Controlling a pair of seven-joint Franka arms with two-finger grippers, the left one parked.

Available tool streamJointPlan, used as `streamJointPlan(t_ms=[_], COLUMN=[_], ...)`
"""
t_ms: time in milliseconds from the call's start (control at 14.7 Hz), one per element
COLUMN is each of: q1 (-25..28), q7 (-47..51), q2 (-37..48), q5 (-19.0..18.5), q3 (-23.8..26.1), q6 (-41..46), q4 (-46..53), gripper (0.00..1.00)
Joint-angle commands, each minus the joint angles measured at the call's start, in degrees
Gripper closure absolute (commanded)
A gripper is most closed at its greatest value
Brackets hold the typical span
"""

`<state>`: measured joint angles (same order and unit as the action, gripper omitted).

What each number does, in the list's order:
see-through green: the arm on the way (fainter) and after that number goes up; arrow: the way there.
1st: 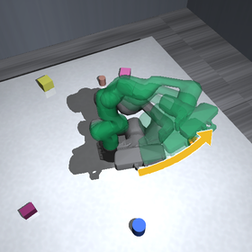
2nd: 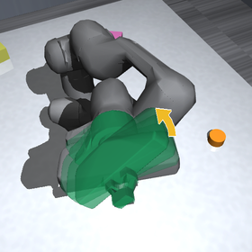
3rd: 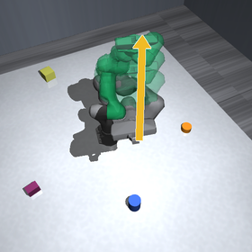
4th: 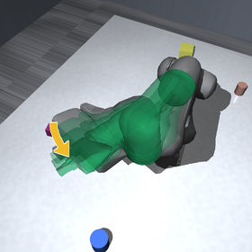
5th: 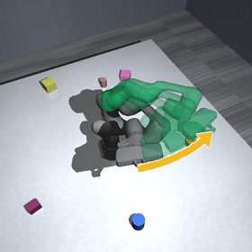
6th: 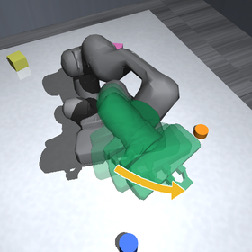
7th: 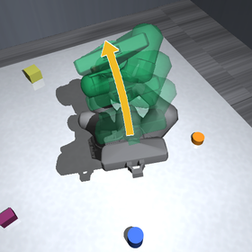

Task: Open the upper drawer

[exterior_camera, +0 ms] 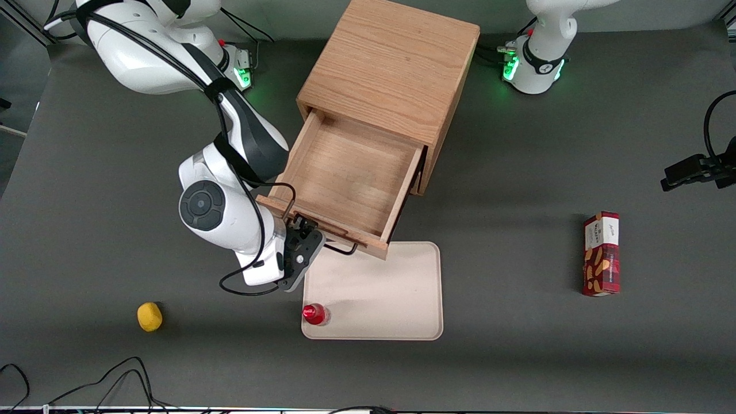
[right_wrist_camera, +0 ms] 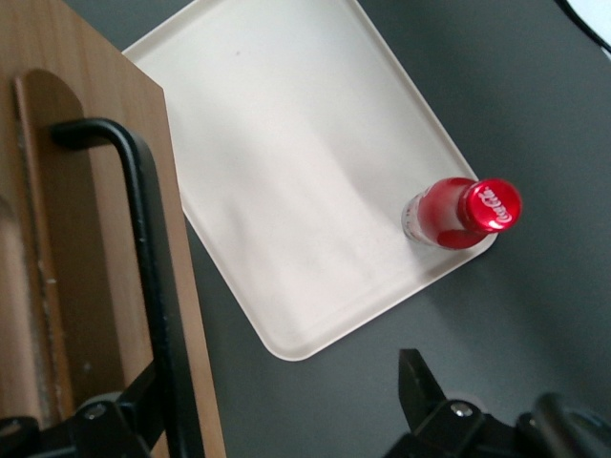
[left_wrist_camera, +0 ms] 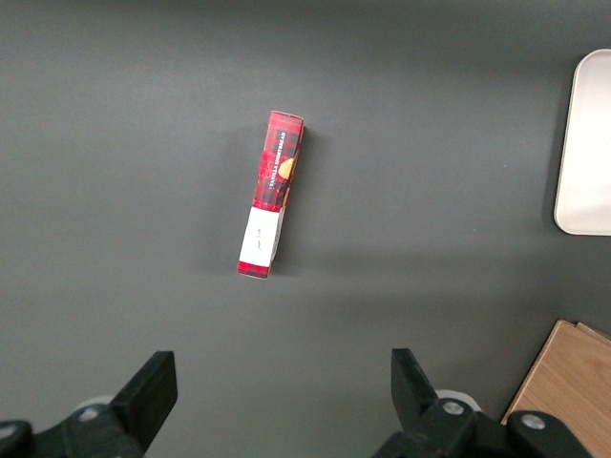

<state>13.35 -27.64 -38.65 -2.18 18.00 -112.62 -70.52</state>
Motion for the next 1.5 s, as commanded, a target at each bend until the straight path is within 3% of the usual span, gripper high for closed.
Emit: streamJointPlan(t_ms=[0, 409, 477, 682, 818, 1091, 1295, 1432], q1=[0.4, -1.5, -2.8, -3.8, -6.7, -12.4, -16.5, -19.2], q7=[-0.6, 2.3, 2.8, 4.4, 7.9, 29.0, 29.8, 29.8], q2=[1.6, 10.1, 11.1, 17.1, 22.2, 26.5, 33.9, 37.3], q5=[-0.5, 0.1, 2.1, 14.0, 15.8, 14.1, 5.8, 4.4], q3=[-0.3, -2.5, -2.7, -8.5, -10.2, -10.3, -9.6, -8.7], q6=[-0.1, -1.9, -2.8, -2.6, 0.0, 13.1, 15.4, 15.9], q4=[1.6, 1.1, 0.7, -3.2, -8.3, -9.8, -17.6, -22.0], gripper=[0.00, 0.00, 0.00, 0.00, 0.00, 0.00, 0.00, 0.00])
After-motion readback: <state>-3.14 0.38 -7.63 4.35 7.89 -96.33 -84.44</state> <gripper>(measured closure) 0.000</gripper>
